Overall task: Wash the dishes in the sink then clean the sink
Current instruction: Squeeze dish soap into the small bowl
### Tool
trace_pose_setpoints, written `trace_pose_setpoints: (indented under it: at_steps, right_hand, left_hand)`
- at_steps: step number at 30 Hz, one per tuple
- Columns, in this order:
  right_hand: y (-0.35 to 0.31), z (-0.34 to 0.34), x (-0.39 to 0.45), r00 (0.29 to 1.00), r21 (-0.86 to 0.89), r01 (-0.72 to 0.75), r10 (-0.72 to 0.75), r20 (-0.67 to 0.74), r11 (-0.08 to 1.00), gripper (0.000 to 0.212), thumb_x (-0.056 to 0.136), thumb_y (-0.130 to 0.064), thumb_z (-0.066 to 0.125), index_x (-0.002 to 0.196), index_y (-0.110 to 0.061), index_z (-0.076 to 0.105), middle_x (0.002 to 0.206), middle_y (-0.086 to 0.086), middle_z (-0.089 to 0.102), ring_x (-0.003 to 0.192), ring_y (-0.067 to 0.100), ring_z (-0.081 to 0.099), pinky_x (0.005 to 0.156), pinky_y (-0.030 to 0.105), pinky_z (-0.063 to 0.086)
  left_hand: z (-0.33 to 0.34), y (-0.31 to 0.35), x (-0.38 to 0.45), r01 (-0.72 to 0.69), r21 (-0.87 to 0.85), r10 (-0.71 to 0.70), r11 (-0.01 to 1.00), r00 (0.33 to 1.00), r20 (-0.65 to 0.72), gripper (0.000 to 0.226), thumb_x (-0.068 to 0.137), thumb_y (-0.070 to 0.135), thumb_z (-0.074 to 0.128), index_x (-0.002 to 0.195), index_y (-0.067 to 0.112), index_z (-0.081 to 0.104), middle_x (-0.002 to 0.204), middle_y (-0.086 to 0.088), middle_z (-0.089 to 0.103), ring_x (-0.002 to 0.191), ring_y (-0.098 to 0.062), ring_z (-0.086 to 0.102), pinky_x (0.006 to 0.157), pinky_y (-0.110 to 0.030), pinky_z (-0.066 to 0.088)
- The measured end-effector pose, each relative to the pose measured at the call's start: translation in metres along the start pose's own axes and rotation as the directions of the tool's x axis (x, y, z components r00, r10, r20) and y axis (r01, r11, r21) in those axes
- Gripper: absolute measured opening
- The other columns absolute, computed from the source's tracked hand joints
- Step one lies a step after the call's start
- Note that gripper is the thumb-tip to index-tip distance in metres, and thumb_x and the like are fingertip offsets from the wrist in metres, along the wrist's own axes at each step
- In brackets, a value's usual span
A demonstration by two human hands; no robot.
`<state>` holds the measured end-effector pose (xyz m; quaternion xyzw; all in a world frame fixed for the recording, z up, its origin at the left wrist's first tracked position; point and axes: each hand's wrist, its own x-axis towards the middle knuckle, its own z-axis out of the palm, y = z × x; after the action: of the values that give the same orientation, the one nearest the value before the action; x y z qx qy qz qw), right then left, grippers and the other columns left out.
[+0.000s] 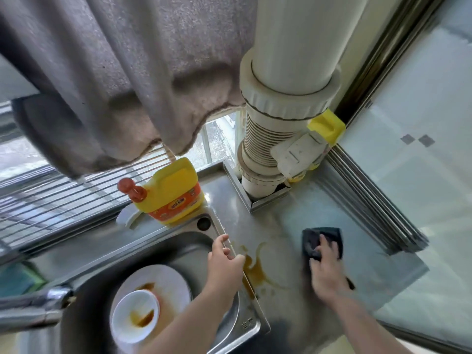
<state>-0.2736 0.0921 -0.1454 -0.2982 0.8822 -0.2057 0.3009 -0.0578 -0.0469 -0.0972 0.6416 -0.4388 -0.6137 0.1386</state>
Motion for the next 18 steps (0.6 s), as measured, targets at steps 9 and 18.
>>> trace_pose_setpoints:
  at_steps: [9, 18]
  right_hand:
    - [-0.103, 0.097, -0.040, 0.833, -0.054, 0.427, -0.370, 0.412, 0.902, 0.038, 0.102, -0.020, 0.043, 0.140, -0.018, 0.048, 0.173, -0.009, 0.010, 0.160, 0.017, -0.006, 0.127, 0.043, -0.006]
    - [-0.004, 0.072, -0.113, 0.750, -0.299, 0.621, -0.437, 0.496, 0.725, 0.044, 0.078, -0.069, 0.053, 0.117, -0.049, 0.054, 0.173, -0.009, 0.008, 0.157, 0.022, 0.021, 0.105, 0.037, 0.041]
  left_hand:
    - [-0.062, -0.034, 0.001, -0.053, 0.216, 0.080, 0.975, 0.990, -0.118, 0.053, 0.094, 0.011, 0.065, 0.131, 0.045, 0.049, 0.118, 0.004, 0.054, 0.104, -0.014, 0.057, 0.080, -0.031, 0.053]
    - [-0.095, -0.071, -0.003, -0.030, 0.170, 0.053, 0.985, 0.989, -0.135, 0.042, 0.091, 0.003, 0.063, 0.120, 0.035, 0.061, 0.115, -0.006, 0.057, 0.096, -0.016, 0.059, 0.078, -0.028, 0.047]
